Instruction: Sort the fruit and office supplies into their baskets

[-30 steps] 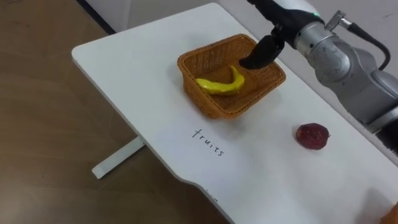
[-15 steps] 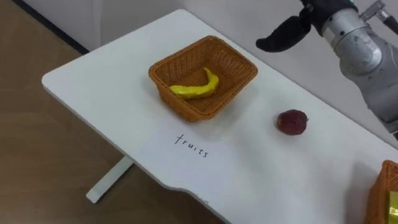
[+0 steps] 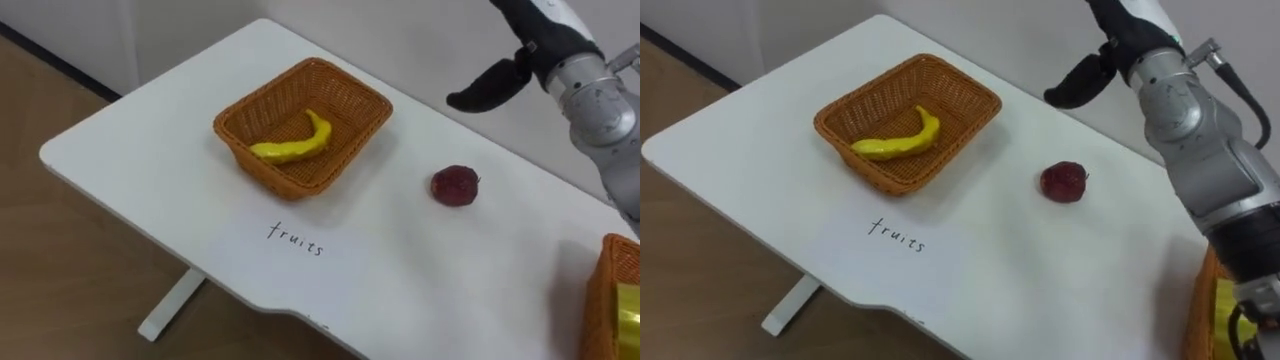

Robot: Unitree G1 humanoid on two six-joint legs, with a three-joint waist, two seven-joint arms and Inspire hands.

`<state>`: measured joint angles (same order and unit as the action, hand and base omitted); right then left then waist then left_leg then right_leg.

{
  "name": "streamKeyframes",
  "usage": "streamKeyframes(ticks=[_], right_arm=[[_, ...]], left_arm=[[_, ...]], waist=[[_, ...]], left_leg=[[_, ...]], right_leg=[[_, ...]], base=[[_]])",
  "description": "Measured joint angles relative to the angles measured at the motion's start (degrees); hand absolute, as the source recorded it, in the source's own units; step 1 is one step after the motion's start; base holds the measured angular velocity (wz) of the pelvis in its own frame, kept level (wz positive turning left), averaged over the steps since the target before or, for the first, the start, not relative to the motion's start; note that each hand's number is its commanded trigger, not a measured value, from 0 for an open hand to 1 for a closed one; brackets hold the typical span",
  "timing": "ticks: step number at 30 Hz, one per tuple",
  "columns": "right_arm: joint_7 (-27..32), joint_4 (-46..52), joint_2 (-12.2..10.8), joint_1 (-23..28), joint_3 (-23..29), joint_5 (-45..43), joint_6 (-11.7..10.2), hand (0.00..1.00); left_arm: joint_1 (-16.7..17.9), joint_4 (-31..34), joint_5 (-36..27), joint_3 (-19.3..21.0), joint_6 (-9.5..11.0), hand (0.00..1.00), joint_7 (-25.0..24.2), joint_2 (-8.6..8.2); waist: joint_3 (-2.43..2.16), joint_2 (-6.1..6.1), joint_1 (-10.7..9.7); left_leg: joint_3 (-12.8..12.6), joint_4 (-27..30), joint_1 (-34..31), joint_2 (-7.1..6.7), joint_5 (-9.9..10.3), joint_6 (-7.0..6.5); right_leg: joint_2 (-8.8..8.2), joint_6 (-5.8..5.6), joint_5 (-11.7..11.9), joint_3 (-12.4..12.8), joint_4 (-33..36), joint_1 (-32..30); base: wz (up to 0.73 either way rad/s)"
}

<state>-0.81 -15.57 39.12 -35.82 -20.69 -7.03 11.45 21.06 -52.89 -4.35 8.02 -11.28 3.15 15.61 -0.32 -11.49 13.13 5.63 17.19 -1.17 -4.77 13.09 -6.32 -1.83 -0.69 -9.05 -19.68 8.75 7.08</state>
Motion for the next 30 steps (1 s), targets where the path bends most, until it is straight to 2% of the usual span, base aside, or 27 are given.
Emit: streamKeyframes(ticks=[7, 11, 16, 18, 25, 30], right_arm=[[-1.1, -2.3, 0.0, 1.6, 0.0, 0.0, 0.0, 0.00], [-1.7, -6.1, -0.6, 1.6, -0.8, 0.0, 0.7, 0.00], [-2.0, -7.0, -0.7, 1.6, -3.0, 0.1, 1.1, 0.00], [-2.8, -9.3, -0.9, 1.6, -3.7, 0.3, 1.1, 0.00], [-4.3, -14.6, -1.2, 1.6, -5.4, 1.2, 1.0, 0.00], [-4.3, -18.8, -2.0, 1.7, -6.2, 2.8, 1.9, 0.00]], left_arm=[[-0.2, 0.7, 0.5, -0.5, 0.0, 0.00, -0.9, -0.60], [-0.7, 2.0, 0.5, -1.4, 0.0, 0.00, -1.7, 0.86], [-1.2, 2.0, 0.7, -1.5, -0.1, 0.00, -1.6, 1.33], [-1.8, 2.0, 0.7, -1.5, 0.1, 0.00, -1.7, 1.71], [-2.0, 1.9, 0.3, -1.8, -0.2, 0.00, -2.4, 1.77], [-2.3, 1.6, 0.1, -2.7, -0.5, 0.00, -2.1, 1.92]], waist=[[0.09, -0.06, 0.2], [0.71, -1.25, 1.4], [0.90, -2.06, 2.3], [1.17, -2.56, 3.3], [1.31, -2.70, 4.9], [1.30, -2.70, 5.8]], left_leg=[[0.0, 0.1, -0.2, 0.04, 0.0, 0.05], [0.0, 0.0, -0.2, 0.13, -0.1, 0.15], [-0.1, -0.1, -0.3, 0.14, -0.1, 0.13], [0.1, 0.0, -0.3, 0.14, -0.1, 0.13], [0.8, 0.1, -1.4, -0.02, 0.0, 0.10], [0.9, 0.1, -2.2, -0.03, 0.0, 0.10]], right_leg=[[0.02, 0.00, 0.0, -0.2, 0.1, -0.1], [0.08, 0.00, 0.0, -0.3, 0.0, -0.2], [0.07, 0.01, 0.0, -0.4, 0.0, -0.7], [0.10, 0.01, 0.0, -0.4, 0.0, -0.6], [0.06, 0.01, 0.0, -1.0, 0.0, -1.3], [0.08, 0.01, 0.0, -1.0, 0.0, -1.9]], base=[[0.00], [0.00], [0.00], [0.02], [0.06], [0.01]])
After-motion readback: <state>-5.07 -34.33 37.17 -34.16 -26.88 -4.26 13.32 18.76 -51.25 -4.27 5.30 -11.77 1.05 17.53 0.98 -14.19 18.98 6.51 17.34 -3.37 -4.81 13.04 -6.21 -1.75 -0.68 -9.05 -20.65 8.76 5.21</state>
